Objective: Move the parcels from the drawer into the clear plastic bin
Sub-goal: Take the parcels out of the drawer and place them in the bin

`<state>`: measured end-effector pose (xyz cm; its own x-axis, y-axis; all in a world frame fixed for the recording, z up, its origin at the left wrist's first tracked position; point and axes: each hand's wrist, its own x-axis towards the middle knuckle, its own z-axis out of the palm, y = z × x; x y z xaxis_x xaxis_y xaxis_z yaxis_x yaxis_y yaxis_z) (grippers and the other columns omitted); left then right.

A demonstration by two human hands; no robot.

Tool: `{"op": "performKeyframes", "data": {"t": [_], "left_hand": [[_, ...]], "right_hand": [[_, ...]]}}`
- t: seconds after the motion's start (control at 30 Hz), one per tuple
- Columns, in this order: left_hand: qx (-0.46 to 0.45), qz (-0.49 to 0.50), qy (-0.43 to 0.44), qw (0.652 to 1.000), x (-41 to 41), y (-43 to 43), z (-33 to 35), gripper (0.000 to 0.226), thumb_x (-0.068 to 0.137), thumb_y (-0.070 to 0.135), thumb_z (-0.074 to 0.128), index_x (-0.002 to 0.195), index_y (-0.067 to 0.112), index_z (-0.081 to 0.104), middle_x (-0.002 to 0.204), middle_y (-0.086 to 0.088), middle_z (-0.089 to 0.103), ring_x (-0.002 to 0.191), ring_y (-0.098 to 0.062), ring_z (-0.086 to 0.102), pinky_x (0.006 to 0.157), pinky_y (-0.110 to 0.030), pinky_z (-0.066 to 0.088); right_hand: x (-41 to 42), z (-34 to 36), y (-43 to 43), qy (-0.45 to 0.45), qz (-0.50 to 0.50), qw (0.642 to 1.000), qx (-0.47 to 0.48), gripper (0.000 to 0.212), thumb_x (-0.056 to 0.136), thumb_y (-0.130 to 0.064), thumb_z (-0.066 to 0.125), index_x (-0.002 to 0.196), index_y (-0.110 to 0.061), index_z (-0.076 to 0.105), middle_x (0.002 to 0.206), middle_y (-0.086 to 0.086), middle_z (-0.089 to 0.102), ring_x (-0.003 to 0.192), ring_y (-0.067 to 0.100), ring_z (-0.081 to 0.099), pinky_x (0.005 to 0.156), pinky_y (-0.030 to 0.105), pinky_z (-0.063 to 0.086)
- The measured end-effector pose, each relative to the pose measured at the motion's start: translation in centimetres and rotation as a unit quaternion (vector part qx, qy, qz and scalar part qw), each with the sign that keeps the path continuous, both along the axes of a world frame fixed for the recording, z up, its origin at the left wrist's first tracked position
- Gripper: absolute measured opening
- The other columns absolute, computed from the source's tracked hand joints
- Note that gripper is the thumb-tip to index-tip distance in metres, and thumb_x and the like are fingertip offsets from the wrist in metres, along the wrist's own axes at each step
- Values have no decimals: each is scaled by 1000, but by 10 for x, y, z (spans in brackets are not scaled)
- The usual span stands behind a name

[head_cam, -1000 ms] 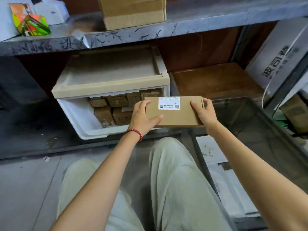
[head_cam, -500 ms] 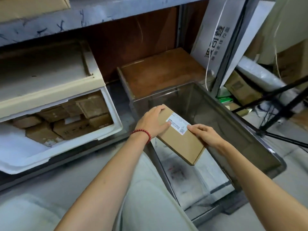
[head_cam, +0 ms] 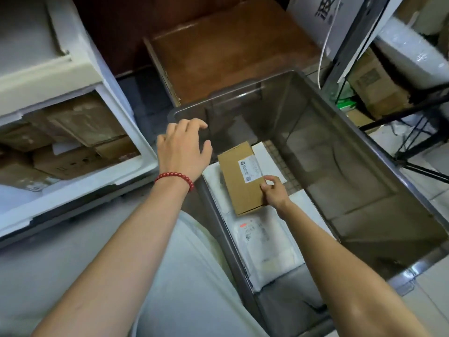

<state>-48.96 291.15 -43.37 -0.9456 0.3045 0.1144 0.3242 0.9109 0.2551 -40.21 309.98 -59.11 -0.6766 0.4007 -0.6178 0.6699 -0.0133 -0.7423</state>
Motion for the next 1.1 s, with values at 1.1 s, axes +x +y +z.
{"op": "performKeyframes", "data": {"t": [1.1], "left_hand": [[39,112,-16,993,-17,-56,-10,38,93,38,51,127,24,48,121,-1,58,117,-24,47,88,-42,41]], "right_hand": [[-28,-7,-45,-58,277,885,370,72,93,-60,40,152,-24,19,154,7,31,137,31,35,106,49,35]]}}
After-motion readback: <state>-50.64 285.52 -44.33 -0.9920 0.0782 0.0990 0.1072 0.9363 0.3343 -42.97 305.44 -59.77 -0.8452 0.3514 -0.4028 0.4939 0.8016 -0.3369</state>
